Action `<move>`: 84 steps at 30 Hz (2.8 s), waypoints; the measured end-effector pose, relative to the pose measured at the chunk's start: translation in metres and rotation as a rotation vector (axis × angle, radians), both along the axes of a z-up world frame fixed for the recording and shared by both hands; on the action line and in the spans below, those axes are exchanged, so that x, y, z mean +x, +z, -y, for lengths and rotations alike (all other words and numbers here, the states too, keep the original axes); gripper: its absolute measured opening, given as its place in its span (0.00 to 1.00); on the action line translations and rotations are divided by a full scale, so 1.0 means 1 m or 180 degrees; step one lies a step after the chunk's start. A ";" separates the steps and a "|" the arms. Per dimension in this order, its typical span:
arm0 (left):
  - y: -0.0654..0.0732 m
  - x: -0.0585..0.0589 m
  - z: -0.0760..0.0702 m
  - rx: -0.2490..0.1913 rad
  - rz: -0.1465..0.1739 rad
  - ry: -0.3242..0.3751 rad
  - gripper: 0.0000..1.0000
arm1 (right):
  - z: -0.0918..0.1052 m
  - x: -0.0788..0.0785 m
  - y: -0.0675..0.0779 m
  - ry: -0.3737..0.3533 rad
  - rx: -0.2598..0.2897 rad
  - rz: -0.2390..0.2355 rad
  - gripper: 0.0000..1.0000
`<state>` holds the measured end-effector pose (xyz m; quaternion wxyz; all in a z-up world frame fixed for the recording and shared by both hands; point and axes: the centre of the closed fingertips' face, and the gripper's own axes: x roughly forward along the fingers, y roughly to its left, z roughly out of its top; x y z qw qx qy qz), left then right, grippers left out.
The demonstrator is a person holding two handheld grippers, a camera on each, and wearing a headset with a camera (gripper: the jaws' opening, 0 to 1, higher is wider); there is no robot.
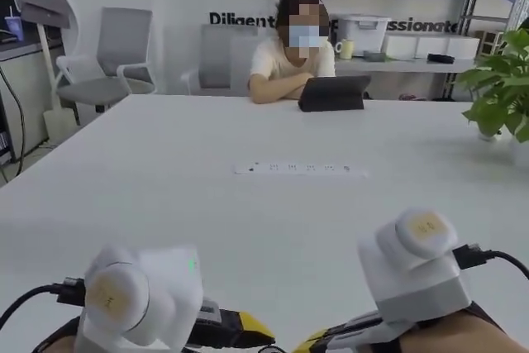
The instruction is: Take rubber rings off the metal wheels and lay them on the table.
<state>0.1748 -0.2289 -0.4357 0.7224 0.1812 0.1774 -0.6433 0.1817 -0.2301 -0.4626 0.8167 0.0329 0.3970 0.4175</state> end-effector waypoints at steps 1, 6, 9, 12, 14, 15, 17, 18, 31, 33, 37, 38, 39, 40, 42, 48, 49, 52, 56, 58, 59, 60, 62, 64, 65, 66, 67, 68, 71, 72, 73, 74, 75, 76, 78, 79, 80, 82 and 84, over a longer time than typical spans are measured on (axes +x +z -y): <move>0.003 0.000 0.001 -0.0032 -0.0016 0.0000 0.21 | 0.000 0.000 0.000 -0.0001 0.0001 -0.0002 0.00; 0.011 -0.004 0.002 -0.0054 -0.0025 -0.0046 0.28 | 0.002 0.000 0.002 -0.0016 0.0022 0.0004 0.00; 0.018 -0.008 0.001 -0.0066 -0.0065 -0.0103 0.30 | 0.003 0.001 0.004 -0.0034 0.0050 0.0012 0.00; 0.028 -0.014 0.000 -0.0101 -0.0135 -0.0182 0.35 | 0.003 0.001 0.007 -0.0043 0.0076 0.0016 0.00; 0.032 -0.020 -0.004 -0.0040 -0.0204 -0.0275 0.38 | 0.003 0.001 0.008 -0.0039 0.0080 0.0012 0.00; 0.034 -0.020 -0.006 -0.0027 -0.0171 -0.0292 0.39 | 0.003 0.000 0.008 -0.0036 0.0077 0.0013 0.00; 0.039 -0.019 -0.013 0.0019 -0.0066 -0.0332 0.40 | 0.002 0.000 0.010 -0.0017 0.0065 0.0032 0.00; 0.042 -0.018 -0.016 0.0035 -0.0052 -0.0327 0.40 | 0.002 -0.001 0.010 -0.0011 0.0067 0.0035 0.00; 0.075 -0.021 -0.065 0.0005 0.0140 -0.0030 0.52 | 0.000 0.000 0.019 0.0014 0.0115 0.0088 0.00; 0.079 -0.021 -0.073 -0.0024 0.0151 0.0050 0.53 | 0.000 0.001 0.022 0.0001 0.0146 0.0097 0.00; 0.086 -0.025 -0.093 -0.0067 0.0142 0.0228 0.56 | 0.000 0.004 0.027 -0.0046 0.0227 0.0104 0.00; 0.087 -0.028 -0.099 -0.0074 0.0149 0.0273 0.57 | -0.001 0.004 0.028 -0.0051 0.0241 0.0108 0.00; 0.088 -0.029 -0.103 -0.0074 0.0156 0.0308 0.58 | -0.001 0.004 0.029 -0.0053 0.0249 0.0110 0.00; 0.088 -0.030 -0.108 -0.0075 0.0172 0.0374 0.59 | -0.001 0.004 0.030 -0.0058 0.0258 0.0122 0.00; 0.087 -0.030 -0.115 -0.0119 0.0192 0.0482 0.61 | -0.003 0.004 0.033 -0.0043 0.0277 0.0145 0.00; 0.080 -0.041 -0.130 -0.0180 0.0066 0.0659 0.71 | -0.011 0.003 0.042 -0.0006 0.0351 0.0188 0.00; 0.079 -0.043 -0.132 -0.0194 0.0058 0.0688 0.71 | -0.013 0.002 0.043 0.0009 0.0353 0.0192 0.00; 0.077 -0.045 -0.139 -0.0199 0.0000 0.0756 0.75 | -0.019 -0.001 0.048 0.0061 0.0391 0.0197 0.00; 0.075 -0.043 -0.147 -0.0222 -0.0047 0.0890 0.83 | -0.028 -0.005 0.053 0.0131 0.0426 0.0211 0.00; 0.074 -0.044 -0.150 -0.0230 -0.0055 0.0926 0.85 | -0.033 -0.007 0.054 0.0170 0.0441 0.0206 0.00; 0.073 -0.044 -0.150 -0.0236 -0.0061 0.0942 0.86 | -0.035 -0.008 0.054 0.0187 0.0444 0.0205 0.00; 0.073 -0.044 -0.151 -0.0240 -0.0066 0.0958 0.86 | -0.037 -0.009 0.055 0.0207 0.0447 0.0203 0.00; 0.071 -0.044 -0.152 -0.0240 -0.0088 0.0984 0.87 | -0.042 -0.012 0.055 0.0253 0.0457 0.0199 0.00; 0.068 -0.045 -0.153 -0.0236 -0.0118 0.1004 0.89 | -0.047 -0.014 0.056 0.0288 0.0471 0.0186 0.00; 0.067 -0.045 -0.154 -0.0231 -0.0141 0.1015 0.90 | -0.050 -0.017 0.055 0.0329 0.0475 0.0167 0.00; 0.066 -0.046 -0.154 -0.0230 -0.0154 0.1023 0.91 | -0.052 -0.018 0.055 0.0345 0.0470 0.0170 0.00; 0.065 -0.046 -0.154 -0.0226 -0.0157 0.1033 0.92 | -0.055 -0.020 0.054 0.0382 0.0458 0.0163 0.00; 0.064 -0.046 -0.154 -0.0220 -0.0152 0.1040 0.93 | -0.057 -0.022 0.054 0.0406 0.0448 0.0158 0.00; 0.062 -0.047 -0.153 -0.0219 -0.0158 0.1050 0.93 | -0.062 -0.027 0.052 0.0476 0.0426 0.0144 0.00; 0.062 -0.047 -0.153 -0.0229 -0.0166 0.1056 0.94 | -0.064 -0.028 0.051 0.0494 0.0420 0.0143 0.00; 0.062 -0.047 -0.152 -0.0237 -0.0174 0.1062 0.94 | -0.065 -0.029 0.051 0.0509 0.0416 0.0139 0.00; 0.061 -0.048 -0.151 -0.0242 -0.0181 0.1062 0.96 | -0.068 -0.031 0.050 0.0537 0.0414 0.0129 0.00; 0.061 -0.049 -0.150 -0.0251 -0.0199 0.1051 0.98 | -0.070 -0.032 0.050 0.0558 0.0418 0.0120 0.00; 0.060 -0.050 -0.149 -0.0253 -0.0209 0.1039 0.99 | -0.071 -0.034 0.049 0.0572 0.0417 0.0109 0.00; 0.059 -0.053 -0.147 -0.0241 -0.0209 0.0999 0.99 | -0.075 -0.037 0.047 0.0620 0.0396 0.0099 0.00; 0.058 -0.053 -0.147 -0.0232 -0.0213 0.0989 0.99 | -0.076 -0.038 0.046 0.0636 0.0388 0.0095 0.00; 0.057 -0.054 -0.146 -0.0215 -0.0224 0.0977 0.99 | -0.078 -0.040 0.045 0.0658 0.0383 0.0086 0.00; 0.055 -0.055 -0.146 -0.0205 -0.0233 0.0965 0.99 | -0.080 -0.042 0.042 0.0691 0.0371 0.0055 0.00; 0.055 -0.056 -0.145 -0.0209 -0.0248 0.0961 0.99 | -0.081 -0.044 0.039 0.0716 0.0355 0.0039 0.00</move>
